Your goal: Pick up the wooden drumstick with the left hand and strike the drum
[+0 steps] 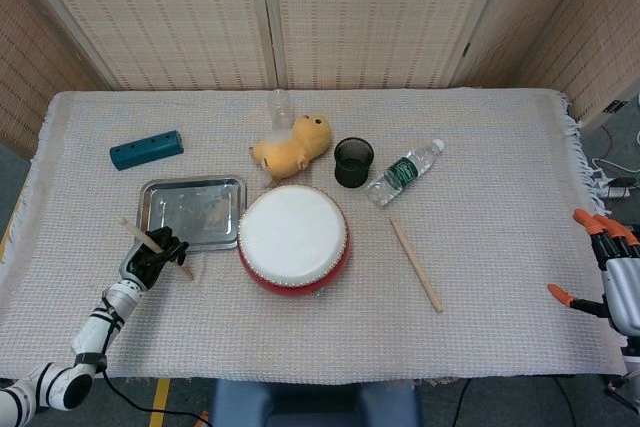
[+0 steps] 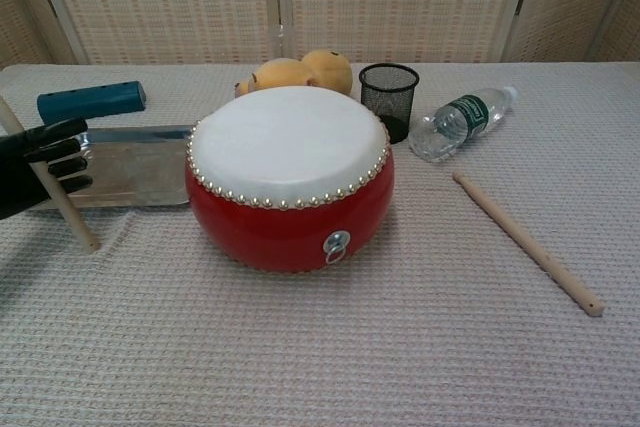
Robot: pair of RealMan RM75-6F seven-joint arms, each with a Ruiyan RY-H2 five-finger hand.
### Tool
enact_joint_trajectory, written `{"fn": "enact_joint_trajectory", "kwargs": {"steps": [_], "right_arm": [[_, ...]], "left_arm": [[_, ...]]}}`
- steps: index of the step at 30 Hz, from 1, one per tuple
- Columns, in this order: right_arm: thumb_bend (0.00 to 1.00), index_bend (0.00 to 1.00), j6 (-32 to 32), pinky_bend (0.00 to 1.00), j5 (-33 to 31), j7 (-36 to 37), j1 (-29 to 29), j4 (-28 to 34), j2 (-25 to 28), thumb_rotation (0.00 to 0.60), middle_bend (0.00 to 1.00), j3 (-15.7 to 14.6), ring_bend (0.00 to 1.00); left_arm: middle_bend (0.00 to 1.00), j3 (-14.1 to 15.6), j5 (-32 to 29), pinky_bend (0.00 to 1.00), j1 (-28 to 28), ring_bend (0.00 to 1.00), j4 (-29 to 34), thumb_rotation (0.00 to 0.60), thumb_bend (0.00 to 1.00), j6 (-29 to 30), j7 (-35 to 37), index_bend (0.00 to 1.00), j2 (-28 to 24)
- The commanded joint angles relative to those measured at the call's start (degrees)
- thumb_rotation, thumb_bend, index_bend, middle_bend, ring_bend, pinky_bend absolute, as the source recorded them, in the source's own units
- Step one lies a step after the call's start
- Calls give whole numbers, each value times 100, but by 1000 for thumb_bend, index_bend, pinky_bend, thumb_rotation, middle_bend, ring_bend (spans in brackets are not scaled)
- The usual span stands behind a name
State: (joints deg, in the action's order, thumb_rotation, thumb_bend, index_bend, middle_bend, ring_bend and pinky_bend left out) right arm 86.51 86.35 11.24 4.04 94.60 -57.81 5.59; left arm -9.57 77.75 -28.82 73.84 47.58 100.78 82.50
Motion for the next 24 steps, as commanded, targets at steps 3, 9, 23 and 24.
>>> {"fn": "enact_joint_trajectory", "kwargs": {"steps": [3, 9, 23, 24], "right_arm": [[20, 69, 7, 119, 8, -6, -1, 4, 4, 600, 138, -1, 20], [20, 70, 8, 123, 26, -9, 6, 29, 15, 600, 138, -4, 20], [19, 70, -34, 123, 5, 25, 27, 22, 0, 600, 138, -8, 20], [20, 70, -31, 123, 2, 30, 25, 23, 0, 600, 138, -7, 20]], "left_arm": [[973, -23, -53, 761, 8, 826, -6, 597, 126, -25, -212, 877, 31], [999, -13, -117, 784, -3, 851, -28, 600, 126, -31, -829, 913, 163], [1000, -47, -309, 784, 23, 864, -88, 600, 130, -87, -1713, 931, 512], [1000, -54, -331, 784, 30, 865, -95, 600, 130, -88, -1765, 932, 535]]}}
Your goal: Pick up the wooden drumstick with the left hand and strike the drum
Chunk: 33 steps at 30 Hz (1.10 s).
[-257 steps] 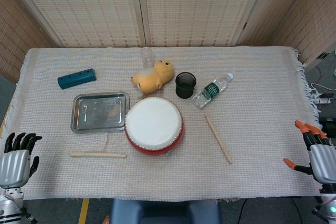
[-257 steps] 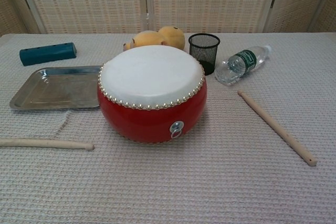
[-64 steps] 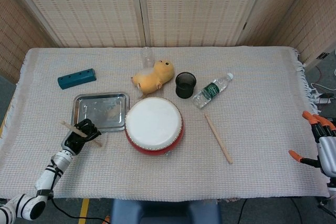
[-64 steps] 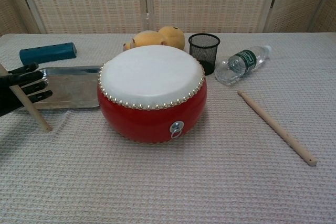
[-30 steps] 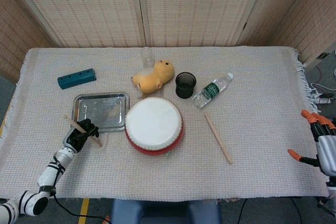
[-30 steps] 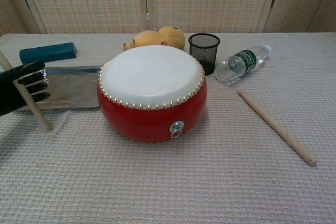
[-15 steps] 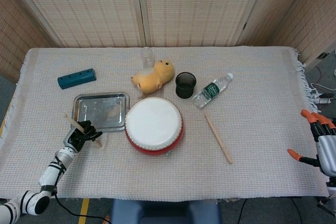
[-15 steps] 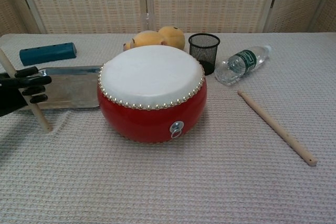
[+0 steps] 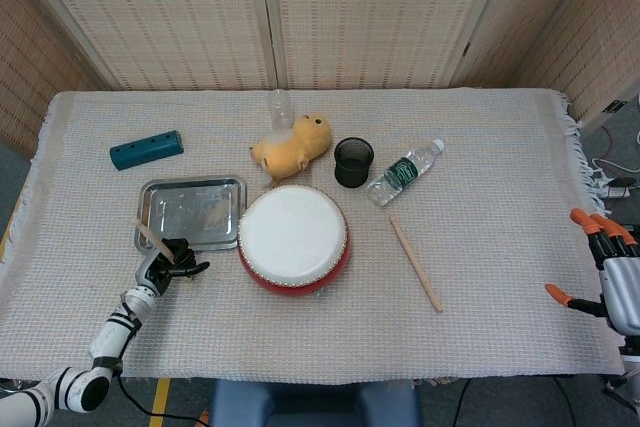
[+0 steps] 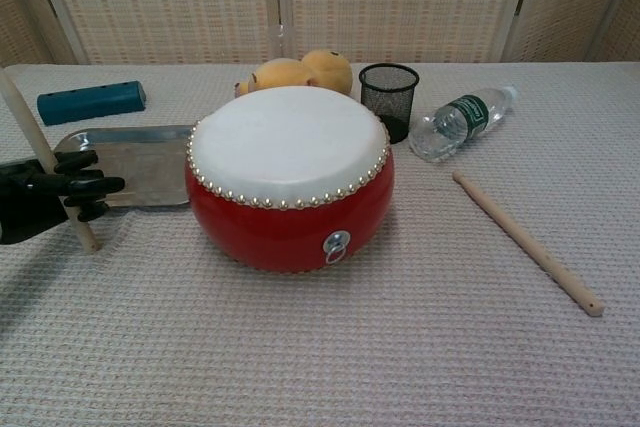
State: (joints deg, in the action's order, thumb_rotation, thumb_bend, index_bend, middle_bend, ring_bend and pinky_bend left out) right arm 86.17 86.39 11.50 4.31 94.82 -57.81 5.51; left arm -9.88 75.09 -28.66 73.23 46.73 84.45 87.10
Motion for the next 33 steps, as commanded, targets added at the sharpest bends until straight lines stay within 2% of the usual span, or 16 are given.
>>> {"fn": "enact_joint_trajectory", "kwargs": {"steps": [1, 15, 22, 29, 31, 33], "right_arm": [[20, 70, 8, 123, -2, 8, -4, 1, 1, 600, 138, 1, 20], [19, 70, 78, 123, 36, 4, -49, 43, 25, 600, 138, -26, 20], [20, 69, 82, 123, 42, 1, -54, 43, 21, 600, 138, -33, 20], [20, 69, 67, 123, 40, 7, -41, 34, 16, 600, 138, -27, 20], [20, 69, 61, 123, 42, 9, -36, 33, 16, 600, 138, -25, 20], [19, 69, 56, 123, 43, 4, -30, 32, 13, 600, 138, -23, 20]], "left_arm": [[1000, -29, -87, 784, 24, 865, -43, 600, 129, -2, -194, 934, 105], [1000, -16, -66, 785, 154, 881, -132, 600, 133, 22, -547, 960, 341], [1000, -75, -99, 845, 146, 926, -253, 600, 164, -58, -590, 999, 451], [1000, -132, -172, 982, 165, 949, -346, 600, 269, -64, -804, 1000, 531], [1000, -152, -189, 993, 176, 953, -366, 600, 331, -70, -821, 1000, 549], [1000, -161, -199, 999, 187, 964, -394, 600, 446, -66, -865, 1000, 565]]}}
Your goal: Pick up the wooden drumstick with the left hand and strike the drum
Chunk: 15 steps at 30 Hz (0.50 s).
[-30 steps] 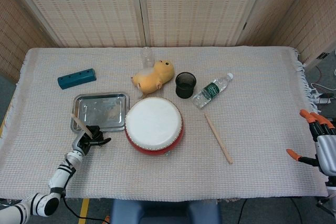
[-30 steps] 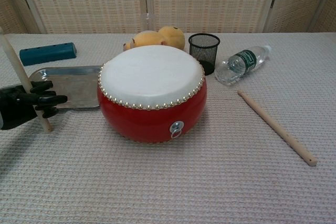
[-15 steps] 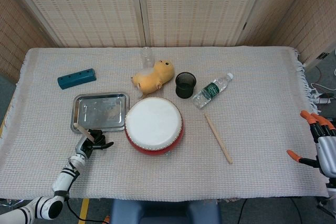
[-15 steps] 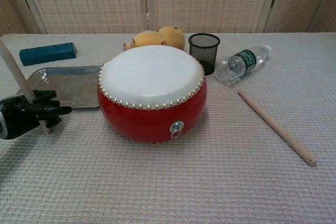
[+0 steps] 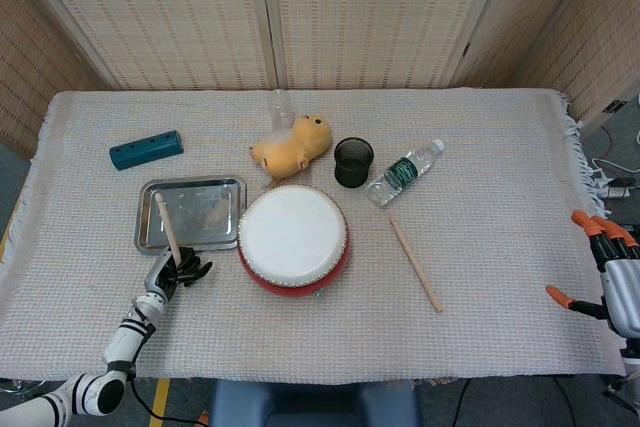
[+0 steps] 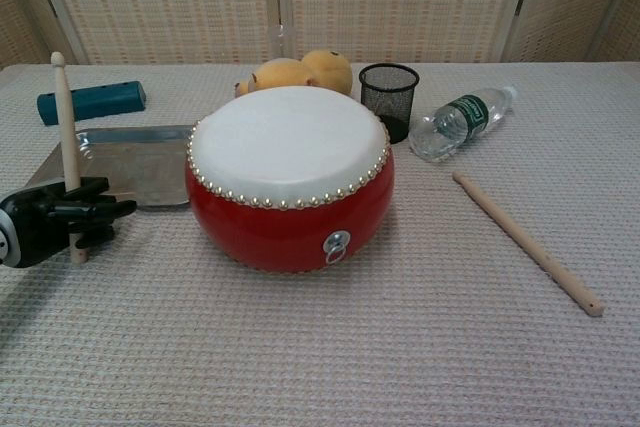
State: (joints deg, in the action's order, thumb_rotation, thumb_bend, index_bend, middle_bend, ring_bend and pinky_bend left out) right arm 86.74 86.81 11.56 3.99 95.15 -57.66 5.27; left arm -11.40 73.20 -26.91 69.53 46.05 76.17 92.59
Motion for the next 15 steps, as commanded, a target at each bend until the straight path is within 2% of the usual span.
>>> {"fn": "enact_joint_trajectory", "kwargs": {"steps": [1, 5, 7, 15], "right_arm": [[19, 69, -2, 123, 2, -6, 5, 1, -3, 600, 138, 2, 20], [19, 69, -2, 123, 1, -11, 7, 3, -7, 600, 138, 3, 20], [20, 69, 1, 123, 2, -15, 7, 6, -6, 600, 138, 4, 20], [19, 70, 35, 123, 35, -46, 1, 39, 0, 600, 138, 0, 20]], "left_arm": [[1000, -16, -19, 1000, 20, 971, -34, 600, 523, 4, -64, 1000, 24], [1000, -37, -54, 1000, 42, 994, -59, 600, 742, -6, -164, 1000, 37], [1000, -41, -50, 1000, 48, 999, -66, 600, 812, -19, -201, 1000, 34], [1000, -44, 224, 1000, 168, 1000, 98, 600, 846, 318, -223, 1000, -145]]}}
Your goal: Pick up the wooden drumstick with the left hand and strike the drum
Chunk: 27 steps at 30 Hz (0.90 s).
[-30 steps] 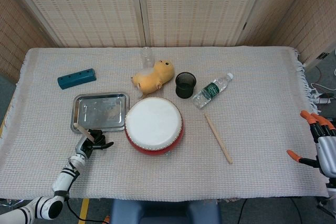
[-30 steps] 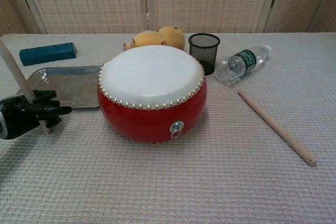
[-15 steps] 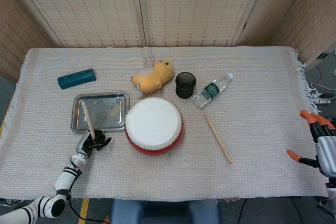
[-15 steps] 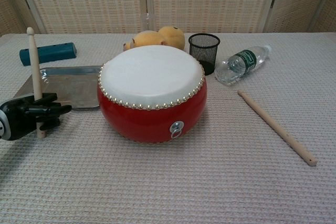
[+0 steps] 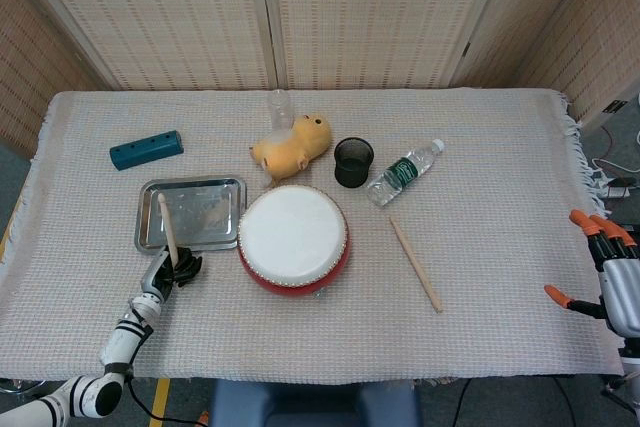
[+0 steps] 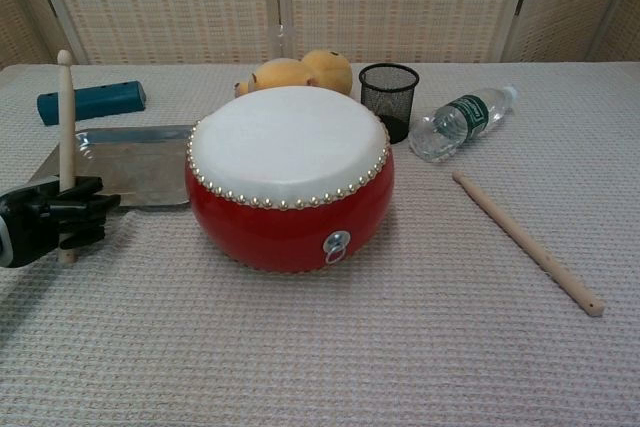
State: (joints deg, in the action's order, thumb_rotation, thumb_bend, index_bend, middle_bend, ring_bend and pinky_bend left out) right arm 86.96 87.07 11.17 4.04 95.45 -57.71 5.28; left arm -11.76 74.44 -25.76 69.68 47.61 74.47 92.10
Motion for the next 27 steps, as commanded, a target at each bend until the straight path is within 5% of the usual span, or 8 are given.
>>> {"fn": "enact_joint_trajectory", "kwargs": {"steps": [1, 11, 21, 27], "right_arm": [[20, 69, 31, 123, 20, -13, -9, 18, 8, 600, 138, 0, 20], [19, 69, 205, 123, 91, -95, -17, 79, 65, 600, 138, 74, 20], [20, 69, 297, 123, 260, -78, 39, 111, 119, 600, 138, 119, 20], [19, 69, 361, 123, 352, 13, 44, 71, 132, 600, 138, 110, 20]], "left_arm": [[1000, -23, 143, 1000, 83, 1000, 146, 600, 847, 281, -128, 1000, -167], [1000, -215, 618, 1000, -8, 1000, 841, 600, 858, 976, -1365, 1000, -1128], [1000, -276, 788, 1000, -546, 1000, 1101, 600, 859, 1598, -5996, 1000, -890], [1000, -305, 746, 1000, -926, 1000, 874, 600, 859, 1580, -7612, 1000, -572]]}}
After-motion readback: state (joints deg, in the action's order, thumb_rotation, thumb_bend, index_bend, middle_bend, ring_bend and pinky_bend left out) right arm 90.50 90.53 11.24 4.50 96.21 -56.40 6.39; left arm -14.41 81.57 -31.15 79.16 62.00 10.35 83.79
